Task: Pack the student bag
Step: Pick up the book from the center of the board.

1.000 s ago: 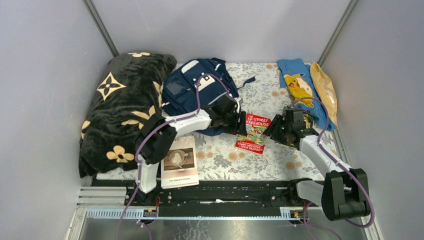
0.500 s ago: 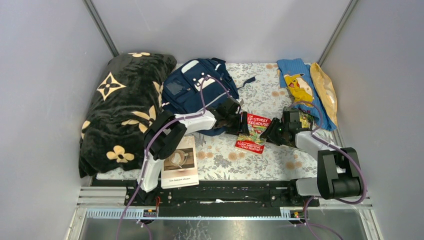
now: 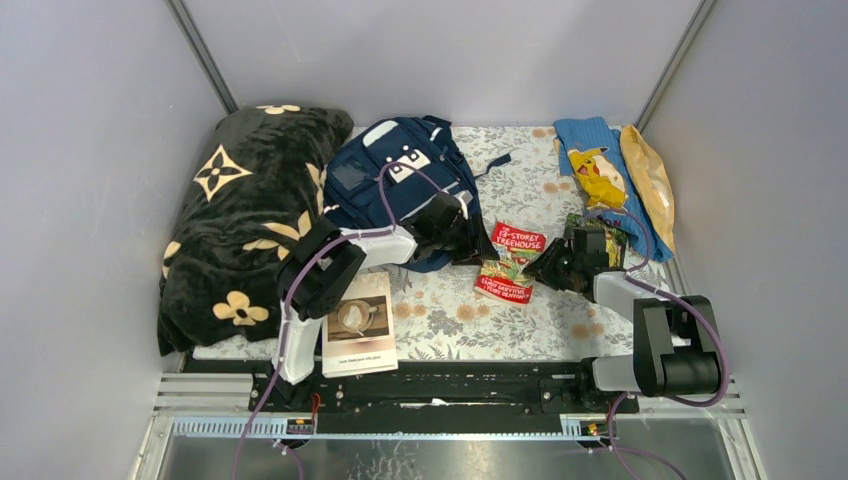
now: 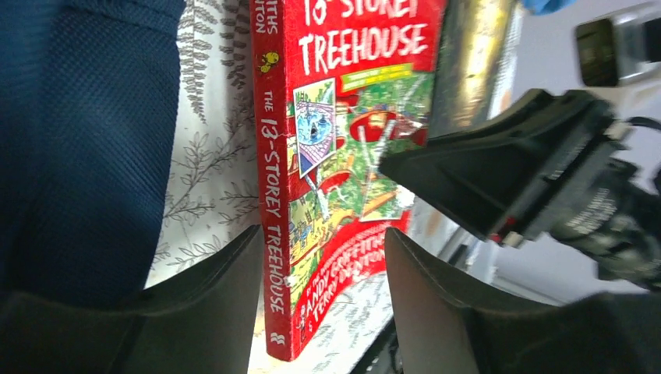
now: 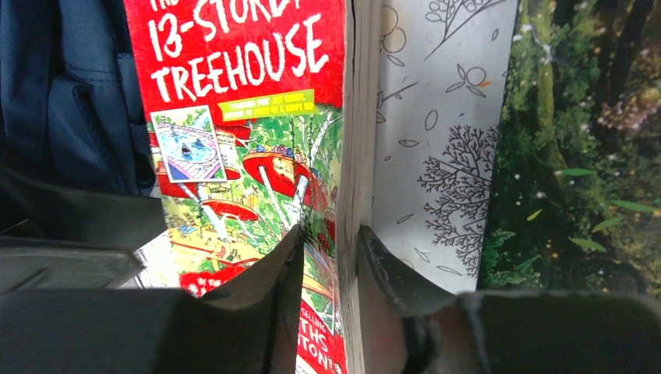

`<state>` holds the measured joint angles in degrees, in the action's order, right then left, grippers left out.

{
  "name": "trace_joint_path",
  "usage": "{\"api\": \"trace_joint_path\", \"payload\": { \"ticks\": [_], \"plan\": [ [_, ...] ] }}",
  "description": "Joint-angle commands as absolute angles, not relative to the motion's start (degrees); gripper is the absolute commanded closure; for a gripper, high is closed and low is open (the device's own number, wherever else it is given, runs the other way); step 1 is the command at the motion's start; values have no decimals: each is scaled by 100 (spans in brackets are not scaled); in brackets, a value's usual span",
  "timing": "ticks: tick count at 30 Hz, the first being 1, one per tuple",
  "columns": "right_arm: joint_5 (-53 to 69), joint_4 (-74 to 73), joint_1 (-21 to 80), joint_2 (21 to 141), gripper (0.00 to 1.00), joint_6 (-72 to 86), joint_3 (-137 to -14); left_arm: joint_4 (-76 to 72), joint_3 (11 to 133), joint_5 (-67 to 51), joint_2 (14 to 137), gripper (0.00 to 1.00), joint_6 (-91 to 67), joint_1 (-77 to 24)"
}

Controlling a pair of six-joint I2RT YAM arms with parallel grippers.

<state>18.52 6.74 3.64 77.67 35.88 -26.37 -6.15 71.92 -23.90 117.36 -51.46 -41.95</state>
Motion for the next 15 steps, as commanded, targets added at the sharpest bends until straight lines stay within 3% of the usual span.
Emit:
{"api": "trace_joint_path", "payload": {
  "ticks": [1, 3, 4, 10, 15],
  "plan": [
    [2577, 996, 538, 8087, 79, 3927, -2399, -2977, 6967, -3476, 11324, 38, -6260, -4422],
    [2605, 1058, 533, 8090, 98, 4010, -2351, -2898, 6963, -3460, 11306, 39, -6211, -4426],
    [2618, 1069, 531, 8062, 100, 4056, -2335, -2722, 6989, -3405, 11295, 39, -6089, -4424],
    [2667, 924, 531, 7306, 100, 4033, -2326, -661, 7485, -2635, 11266, 38, -4843, -4400],
    [2711, -47, 534, 6312, 100, 3348, -3042, -990, 6790, -3441, 10669, 37, -4944, -4071]
  ]
}}
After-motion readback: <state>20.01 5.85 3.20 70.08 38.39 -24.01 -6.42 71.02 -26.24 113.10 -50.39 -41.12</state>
